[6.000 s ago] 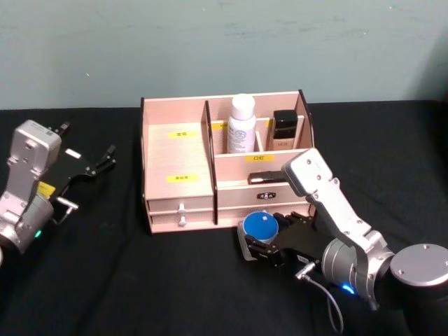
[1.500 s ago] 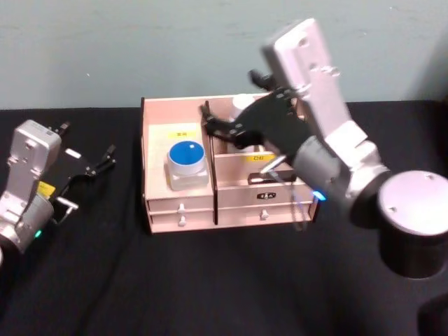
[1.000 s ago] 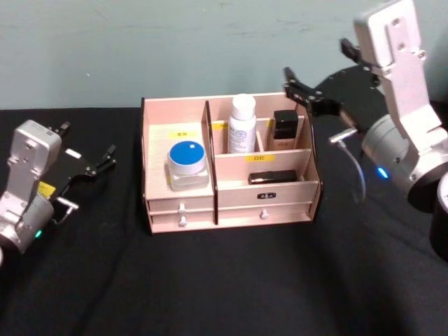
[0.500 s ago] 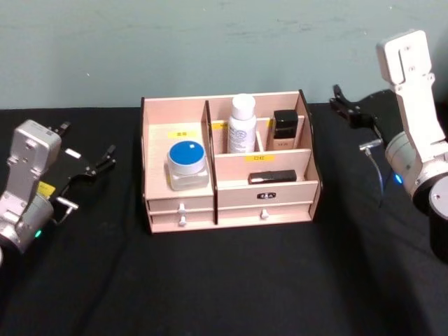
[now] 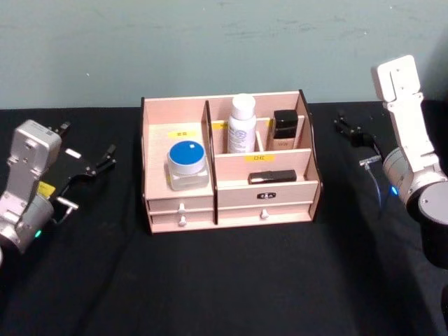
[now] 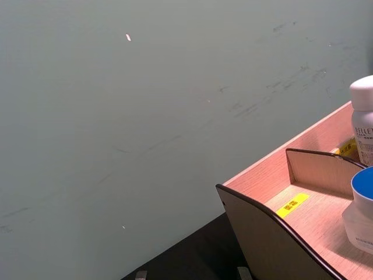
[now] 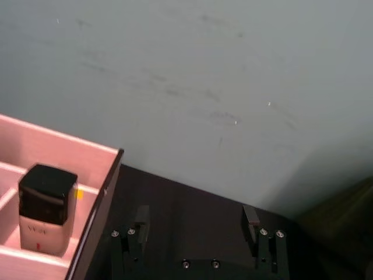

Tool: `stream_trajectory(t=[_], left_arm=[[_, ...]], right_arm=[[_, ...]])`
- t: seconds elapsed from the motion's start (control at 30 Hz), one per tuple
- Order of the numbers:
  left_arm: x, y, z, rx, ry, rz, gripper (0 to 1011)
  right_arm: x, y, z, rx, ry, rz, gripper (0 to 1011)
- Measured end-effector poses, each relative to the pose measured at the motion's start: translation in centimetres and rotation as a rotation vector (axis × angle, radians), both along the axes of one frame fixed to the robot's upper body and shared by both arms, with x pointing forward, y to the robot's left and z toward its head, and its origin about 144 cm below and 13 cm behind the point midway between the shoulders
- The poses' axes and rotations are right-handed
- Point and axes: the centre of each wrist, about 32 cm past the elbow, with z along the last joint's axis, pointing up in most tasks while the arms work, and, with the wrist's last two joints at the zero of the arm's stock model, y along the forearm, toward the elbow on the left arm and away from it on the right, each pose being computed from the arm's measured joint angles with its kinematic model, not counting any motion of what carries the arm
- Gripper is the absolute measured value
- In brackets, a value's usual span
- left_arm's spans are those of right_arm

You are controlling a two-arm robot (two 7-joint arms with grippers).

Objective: Pick up the facial cleanser and watermelon frost from the table and place them into the tiered storage box.

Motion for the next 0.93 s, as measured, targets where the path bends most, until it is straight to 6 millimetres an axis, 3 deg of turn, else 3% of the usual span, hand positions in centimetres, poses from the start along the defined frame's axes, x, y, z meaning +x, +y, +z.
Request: stream_trajectory(t=[0.93], left_arm=[[0.0, 0.0, 0.0, 0.0, 0.0, 0.0, 1001]], right_arm=[[0.16, -0.1, -0.38, -0.005, 0.01, -0.002, 1000]])
